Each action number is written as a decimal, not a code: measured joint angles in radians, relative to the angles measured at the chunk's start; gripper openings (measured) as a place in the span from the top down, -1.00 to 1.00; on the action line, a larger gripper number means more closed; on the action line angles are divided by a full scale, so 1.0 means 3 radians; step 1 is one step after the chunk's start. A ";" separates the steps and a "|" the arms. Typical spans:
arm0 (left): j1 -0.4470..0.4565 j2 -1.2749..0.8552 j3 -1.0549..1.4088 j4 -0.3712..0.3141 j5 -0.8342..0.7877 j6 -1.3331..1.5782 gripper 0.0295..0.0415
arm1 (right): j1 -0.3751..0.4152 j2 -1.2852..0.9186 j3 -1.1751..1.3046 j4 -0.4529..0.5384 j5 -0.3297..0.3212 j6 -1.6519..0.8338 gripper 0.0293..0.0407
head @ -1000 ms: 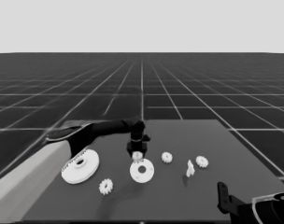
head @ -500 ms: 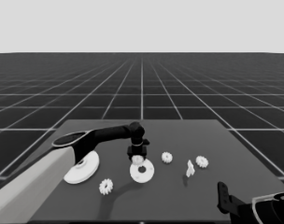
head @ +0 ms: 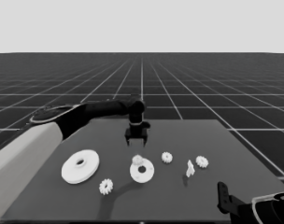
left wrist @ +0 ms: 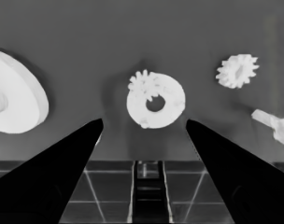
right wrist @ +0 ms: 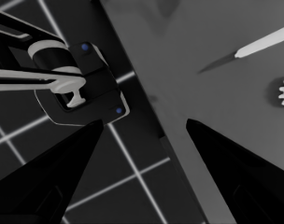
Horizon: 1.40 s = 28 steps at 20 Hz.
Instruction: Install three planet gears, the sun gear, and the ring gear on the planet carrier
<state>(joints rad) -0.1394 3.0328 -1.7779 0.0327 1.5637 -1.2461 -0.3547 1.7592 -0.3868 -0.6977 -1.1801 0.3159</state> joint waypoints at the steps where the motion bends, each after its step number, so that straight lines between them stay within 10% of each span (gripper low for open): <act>1: -0.0116 0.0014 -0.0034 -0.0101 0.0023 0.0020 -0.49 | 0.0000 0.0000 0.0000 0.0000 0.0000 0.0000 -0.61; 7: -0.0254 0.0044 -0.0118 -0.0235 0.0058 0.0071 -0.49 | 0.0000 0.0000 0.0000 0.0000 0.0000 0.0000 -0.61; 10: -0.0285 -0.1514 0.2388 -0.0270 0.0031 -0.0909 -0.49 | 0.0000 0.0000 0.0000 0.0000 0.0000 0.0000 -0.61; 17: -0.0312 -0.1885 0.2775 -0.0288 0.0030 -0.0895 -0.49 | 0.0000 0.0000 0.0000 0.0000 0.0000 0.0000 -0.61; 18: 0.0291 -0.1896 0.2808 0.0444 -0.0007 -0.0920 -0.49 | 0.0000 0.0000 0.0000 0.0000 0.0000 0.0000 -0.61; 20: 0.1073 -0.1831 0.2522 0.1114 -0.0096 -0.0718 -0.49 | 0.0000 0.0000 0.0000 0.0000 0.0000 0.0000 -0.61; 27: 0.1373 -0.1745 0.2207 0.1378 -0.0236 -0.0531 -0.49 | 0.0000 0.0000 0.0000 0.0000 0.0000 0.0000 -0.61; 28: 0.1376 -0.1744 0.2203 0.1381 -0.0238 -0.0529 0.10 | 0.0000 0.0000 0.0000 0.0000 0.0000 0.0000 -0.61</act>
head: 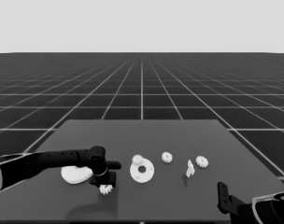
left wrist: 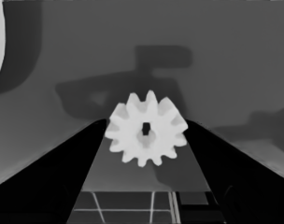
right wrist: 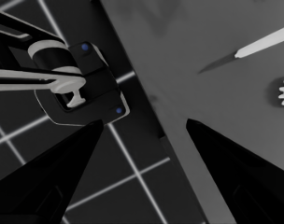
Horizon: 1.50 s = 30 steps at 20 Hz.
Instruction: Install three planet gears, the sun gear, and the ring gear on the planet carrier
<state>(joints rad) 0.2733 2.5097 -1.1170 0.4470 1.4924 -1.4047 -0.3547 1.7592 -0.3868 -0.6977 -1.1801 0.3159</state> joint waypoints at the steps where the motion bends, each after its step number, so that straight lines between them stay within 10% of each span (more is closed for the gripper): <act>1: 0.0001 0.0001 -0.0002 0.0001 -0.0001 0.0001 0.69 | 0.0000 0.0000 0.0000 0.0000 0.0000 0.0000 -0.61; 9: -0.0001 0.0002 -0.0003 0.0003 -0.0003 0.0003 0.72 | 0.0000 0.0000 0.0000 0.0000 0.0000 0.0000 -0.61; 12: -0.1272 -0.0176 0.0685 -0.1271 0.0289 -0.0434 0.71 | 0.0000 0.0000 0.0000 0.0000 0.0000 0.0000 -0.61; 15: -0.1614 -0.0156 0.0614 -0.1591 0.0270 -0.0390 0.71 | 0.0000 0.0000 0.0000 0.0000 0.0000 0.0000 -0.61; 29: -0.1666 0.1418 -0.0806 -0.1652 0.0260 -0.0543 0.72 | 0.0000 0.0000 0.0000 0.0000 0.0000 0.0000 -0.61; 30: -0.1191 0.1414 -0.0789 -0.1075 0.0262 -0.0564 0.72 | 0.0000 0.0000 0.0000 0.0000 0.0000 0.0000 -0.61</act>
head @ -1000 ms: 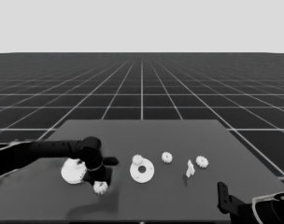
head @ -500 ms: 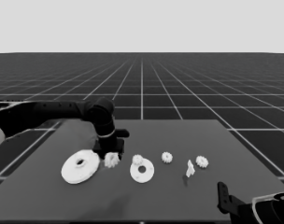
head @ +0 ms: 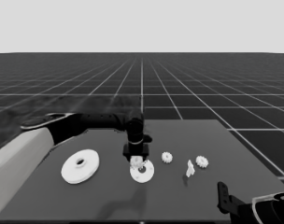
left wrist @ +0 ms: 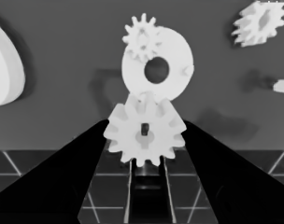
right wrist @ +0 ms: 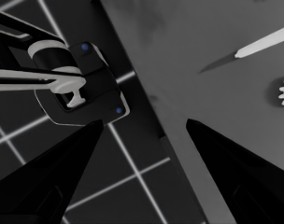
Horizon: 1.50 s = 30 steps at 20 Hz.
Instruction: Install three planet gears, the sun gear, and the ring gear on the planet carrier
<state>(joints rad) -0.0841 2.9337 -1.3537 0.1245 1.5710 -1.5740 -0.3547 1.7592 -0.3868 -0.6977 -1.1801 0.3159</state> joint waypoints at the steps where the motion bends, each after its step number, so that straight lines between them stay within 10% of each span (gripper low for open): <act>1: 0.0409 0.0016 -0.0095 0.0346 -0.0006 0.0078 0.71 | 0.0000 0.0000 0.0000 0.0000 0.0000 0.0000 -0.61; 9: 0.0884 0.0088 -0.0464 0.0776 -0.0120 0.0347 0.71 | 0.0000 0.0000 0.0000 0.0000 0.0000 0.0000 -0.61; 11: 0.0888 0.0089 -0.0468 0.0779 -0.0122 0.0350 -0.28 | 0.0000 0.0000 0.0000 0.0000 0.0000 0.0000 -0.61; 12: 0.0888 0.0090 -0.0469 0.0780 -0.0123 0.0351 -0.43 | 0.0000 0.0000 0.0000 0.0000 0.0000 0.0000 -0.61; 19: 0.0889 0.0090 -0.0470 0.0781 -0.0123 0.0351 -0.49 | 0.0000 0.0000 0.0000 0.0000 0.0000 0.0000 -0.61; 21: 0.0092 -0.0016 0.0058 -0.0054 0.0049 -0.0035 -0.49 | 0.0000 0.0000 0.0000 0.0000 0.0000 0.0000 -0.61; 23: -0.0296 -0.0003 0.0036 -0.0399 0.0013 -0.0028 -0.49 | 0.0000 0.0000 0.0000 0.0000 0.0000 0.0000 -0.61; 29: -0.0468 0.0011 -0.0025 -0.0570 -0.0002 0.0021 -0.49 | 0.0000 0.0000 0.0000 0.0000 0.0000 0.0000 -0.61; 30: -0.0603 -0.0876 0.1170 -0.0089 -0.1206 0.1634 -0.90 | 0.0000 0.0000 0.0000 0.0000 0.0000 0.0000 -0.61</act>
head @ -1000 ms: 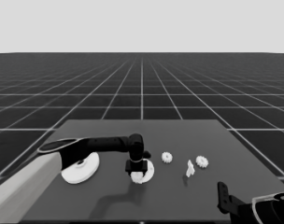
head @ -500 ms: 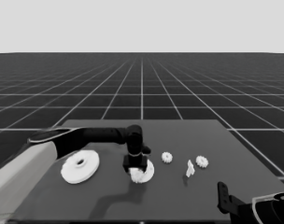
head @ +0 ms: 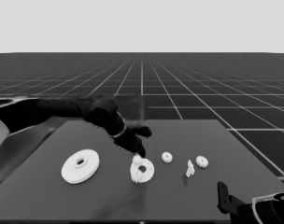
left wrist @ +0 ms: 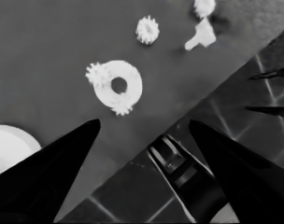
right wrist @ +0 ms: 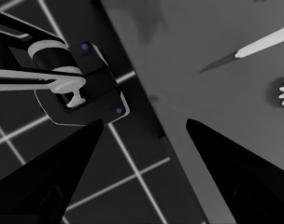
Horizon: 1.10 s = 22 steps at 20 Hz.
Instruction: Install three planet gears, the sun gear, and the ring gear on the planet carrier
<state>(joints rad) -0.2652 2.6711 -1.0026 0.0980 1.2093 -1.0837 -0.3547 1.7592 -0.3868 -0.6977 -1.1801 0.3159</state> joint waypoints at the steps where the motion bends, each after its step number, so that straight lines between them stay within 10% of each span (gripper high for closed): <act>1: -0.0104 -0.1268 0.0795 0.0292 -0.0731 0.1666 -0.89 | 0.0000 0.0000 0.0000 0.0000 0.0000 0.0000 -0.61; 4: -0.0223 -0.2714 0.1714 0.0622 -0.1563 0.4147 -0.56 | 0.0000 0.0000 0.0000 0.0000 0.0000 0.0000 -0.61; 9: -0.0254 -0.3032 0.1934 0.0701 -0.1761 0.4737 -0.49 | 0.0000 0.0000 0.0000 0.0000 0.0000 0.0000 -0.61; 10: -0.0255 -0.3041 0.1940 0.0704 -0.1767 0.4756 -0.49 | 0.1251 0.1055 -0.0601 0.1517 -0.1267 0.1610 -0.84; 11: -0.0256 -0.3046 0.1944 0.0705 -0.1771 0.4766 -0.49 | 0.1872 0.2049 -0.1734 0.2151 -0.1292 0.2395 -0.76; 12: -0.0256 -0.3049 0.1946 0.0706 -0.1773 0.4773 -0.49 | 0.1929 0.2526 -0.2661 0.2274 -0.1293 0.2516 -0.69; 19: -0.0257 -0.3054 0.1949 0.0707 -0.1776 0.4782 -0.49 | 0.1902 0.3323 -0.4428 0.2390 -0.1353 0.2395 -0.61; 22: -0.0257 -0.3054 0.1949 0.0707 -0.1776 0.4782 -0.49 | 0.0922 0.3450 -0.4762 0.1560 -0.0823 0.2250 -0.61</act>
<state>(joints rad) -0.3422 1.7549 -0.4178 0.3101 0.6764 0.3508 -0.0781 2.7943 -1.8154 -0.2297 -1.4270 0.9910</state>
